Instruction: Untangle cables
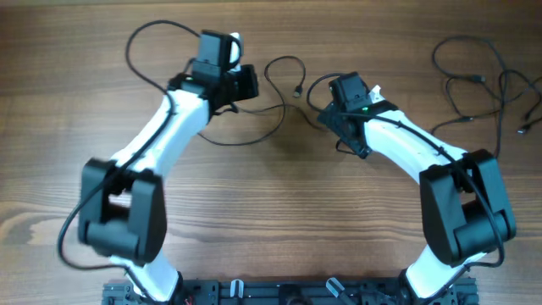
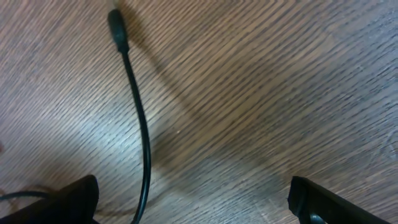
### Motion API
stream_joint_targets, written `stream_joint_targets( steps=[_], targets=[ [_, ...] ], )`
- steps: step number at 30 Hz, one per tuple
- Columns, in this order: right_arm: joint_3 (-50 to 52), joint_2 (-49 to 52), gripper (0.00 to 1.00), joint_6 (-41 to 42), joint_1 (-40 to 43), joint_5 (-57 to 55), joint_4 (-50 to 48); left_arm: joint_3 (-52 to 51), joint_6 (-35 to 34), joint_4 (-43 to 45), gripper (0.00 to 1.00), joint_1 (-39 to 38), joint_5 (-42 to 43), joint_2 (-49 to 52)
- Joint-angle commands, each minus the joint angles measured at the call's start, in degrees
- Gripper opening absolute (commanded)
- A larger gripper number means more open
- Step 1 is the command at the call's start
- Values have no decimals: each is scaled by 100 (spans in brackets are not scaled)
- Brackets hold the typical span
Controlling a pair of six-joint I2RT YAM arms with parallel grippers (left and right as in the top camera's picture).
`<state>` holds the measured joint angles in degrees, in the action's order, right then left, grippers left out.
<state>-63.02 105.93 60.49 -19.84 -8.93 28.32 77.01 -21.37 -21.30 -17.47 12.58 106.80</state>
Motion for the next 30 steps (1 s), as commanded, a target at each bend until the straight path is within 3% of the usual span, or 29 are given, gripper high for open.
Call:
stream_joint_targets(
  steps=[1,13,16,18,21,30],
  targets=[
    [13,50,100,98,15,153,-35,52,-15,295,19,-70,-201,463],
    [13,50,100,101,15,153,-155,52,-11,614,28,-63,-225,1574],
    [13,52,100,96,15,151,-151,52,-13,632,28,-63,-221,1700],
    [13,52,100,101,15,153,-149,52,-13,581,20,-70,-219,1755],
    [13,52,100,98,15,153,-144,52,-15,247,4,-87,-219,1773],
    [13,52,100,101,15,155,-149,52,-15,-1364,12,-157,90,1773]
  ],
)
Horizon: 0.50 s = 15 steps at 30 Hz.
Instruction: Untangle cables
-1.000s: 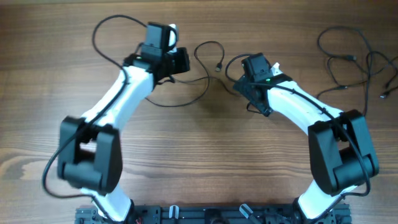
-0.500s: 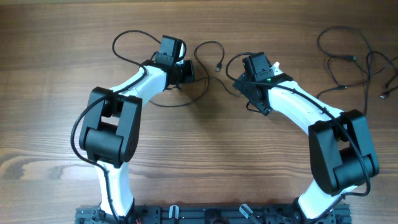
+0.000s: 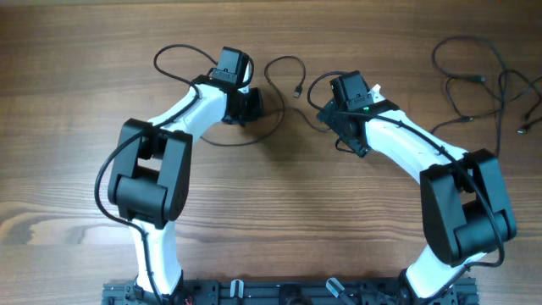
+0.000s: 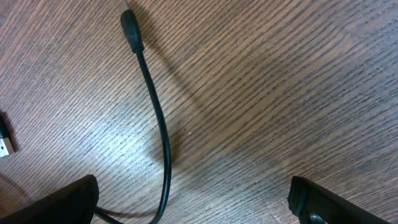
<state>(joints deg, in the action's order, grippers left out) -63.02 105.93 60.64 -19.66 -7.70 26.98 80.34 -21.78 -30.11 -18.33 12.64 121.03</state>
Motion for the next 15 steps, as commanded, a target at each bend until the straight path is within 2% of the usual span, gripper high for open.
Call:
stream_joint_targets(
  steps=[1,9,11,13,15],
  targets=[
    [13,52,100,87,-2,33,-15,-280,26,-621,14,-94,273,350],
    [13,52,100,85,-2,33,-13,-280,26,-726,16,-302,1554,350],
    [13,52,100,85,-2,33,-11,-280,26,-671,12,-382,1808,350],
    [13,52,100,85,-2,33,-11,-280,31,-599,4,-426,1814,350],
    [13,52,100,83,-2,33,-11,-280,28,-490,4,-433,1818,348]
  ],
)
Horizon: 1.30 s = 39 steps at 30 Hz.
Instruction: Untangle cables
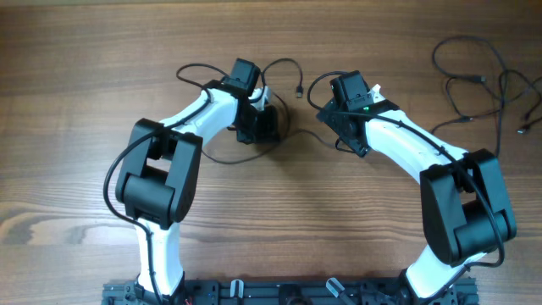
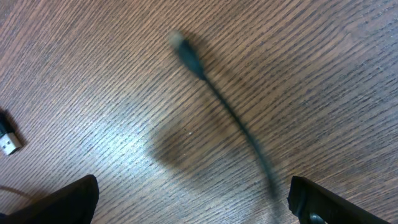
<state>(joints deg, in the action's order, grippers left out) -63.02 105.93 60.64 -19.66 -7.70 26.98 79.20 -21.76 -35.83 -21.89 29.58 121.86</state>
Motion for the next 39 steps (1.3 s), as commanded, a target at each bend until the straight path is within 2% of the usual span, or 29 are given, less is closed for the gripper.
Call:
stream_joint_targets(
  steps=[1,11,13,18,22,32,39],
  targets=[
    [13,52,100,85,-2,35,-9,-160,24,136,4,-66,127,249],
    [15,52,100,81,-2,33,35,227,22,459,4,494,17,-638],
    [13,52,100,83,-2,33,33,227,24,573,5,619,-463,-782],
    [13,52,100,83,-2,33,33,223,24,387,5,831,-2645,-772],
    [13,52,100,81,-2,33,33,212,24,87,8,955,-3536,-741],
    [13,52,100,83,-2,33,33,-269,20,129,10,1056,-3545,-741],
    [13,52,100,85,-2,33,28,-846,-275,133,11,1054,-3541,-741]
  ],
)
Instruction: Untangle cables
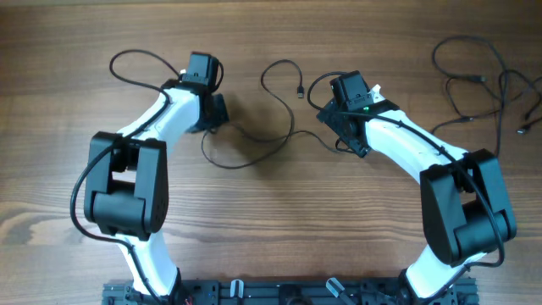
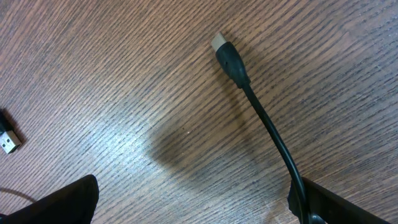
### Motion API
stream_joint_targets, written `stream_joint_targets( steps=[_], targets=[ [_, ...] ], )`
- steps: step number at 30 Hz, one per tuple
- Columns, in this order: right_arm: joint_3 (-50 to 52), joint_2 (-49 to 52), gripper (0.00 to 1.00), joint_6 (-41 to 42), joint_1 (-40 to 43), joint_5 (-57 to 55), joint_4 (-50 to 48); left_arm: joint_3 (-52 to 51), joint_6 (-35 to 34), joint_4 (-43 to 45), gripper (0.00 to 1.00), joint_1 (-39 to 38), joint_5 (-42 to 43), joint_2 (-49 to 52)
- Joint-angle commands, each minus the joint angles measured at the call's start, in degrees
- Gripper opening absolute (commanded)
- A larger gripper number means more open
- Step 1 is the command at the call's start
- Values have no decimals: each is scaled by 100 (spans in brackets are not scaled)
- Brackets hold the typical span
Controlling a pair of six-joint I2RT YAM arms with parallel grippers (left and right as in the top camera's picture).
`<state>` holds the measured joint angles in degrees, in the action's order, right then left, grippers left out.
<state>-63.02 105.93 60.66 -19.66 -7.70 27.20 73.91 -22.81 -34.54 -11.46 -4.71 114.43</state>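
A thin black cable [image 1: 284, 135] curls over the middle of the table. One end runs up to my left gripper [image 1: 212, 110], which looks shut on it. Its free end carries a plug [image 1: 301, 89] at the top of the loop. In the right wrist view that plug [image 2: 227, 56] lies on the wood, and the cable [image 2: 273, 137] runs down beside the right finger [image 2: 329, 202]. My right gripper [image 2: 193, 199] is open with bare wood between its fingers; overhead, the right gripper [image 1: 329, 114] sits just right of the plug.
Several more black cables [image 1: 474, 80] lie tangled at the far right of the wooden table [image 1: 271, 220]. A small silver-tipped plug [image 2: 6, 142] shows at the left edge of the right wrist view. Both arms carry their own black leads.
My left gripper has gone from the middle of the table up and to the left. The cable's loop has spread wider. In the right wrist view the plug is now sharp and lies further right.
My left gripper was first at the back left of centre. Later it stood nearer the middle, then lower and closest to the right arm, and now far left again. The cable changed shape each time. My right arm stayed put and open.
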Motion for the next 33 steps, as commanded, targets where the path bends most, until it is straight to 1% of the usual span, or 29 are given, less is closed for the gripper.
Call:
stream_joint_targets(
  steps=[1,5,9,11,14,21,27,30,31,33],
  targets=[
    [13,52,100,83,-2,33,7,-387,-170,2,11,11,-94,2],
    [13,52,100,85,-2,33,7,-599,-170,-28,13,7,420,2],
    [13,52,100,81,-2,33,7,-732,-170,-107,14,-26,1462,2],
    [13,52,100,83,-2,33,4,-809,-173,-105,14,-101,1718,2],
    [13,52,100,83,-2,35,4,-903,-216,-103,14,-269,1733,2],
    [13,52,100,85,-2,33,4,-920,-214,-79,14,-986,1733,2],
    [13,52,100,85,-2,33,4,-920,-356,164,19,-1635,1733,2],
    [13,52,100,83,-2,33,4,-918,-380,278,18,-1836,1729,0],
    [13,52,100,83,-2,33,7,-916,-380,317,15,-1869,1727,0],
    [13,52,100,81,-2,33,13,-839,-376,334,15,-1843,1648,-17]
  ],
)
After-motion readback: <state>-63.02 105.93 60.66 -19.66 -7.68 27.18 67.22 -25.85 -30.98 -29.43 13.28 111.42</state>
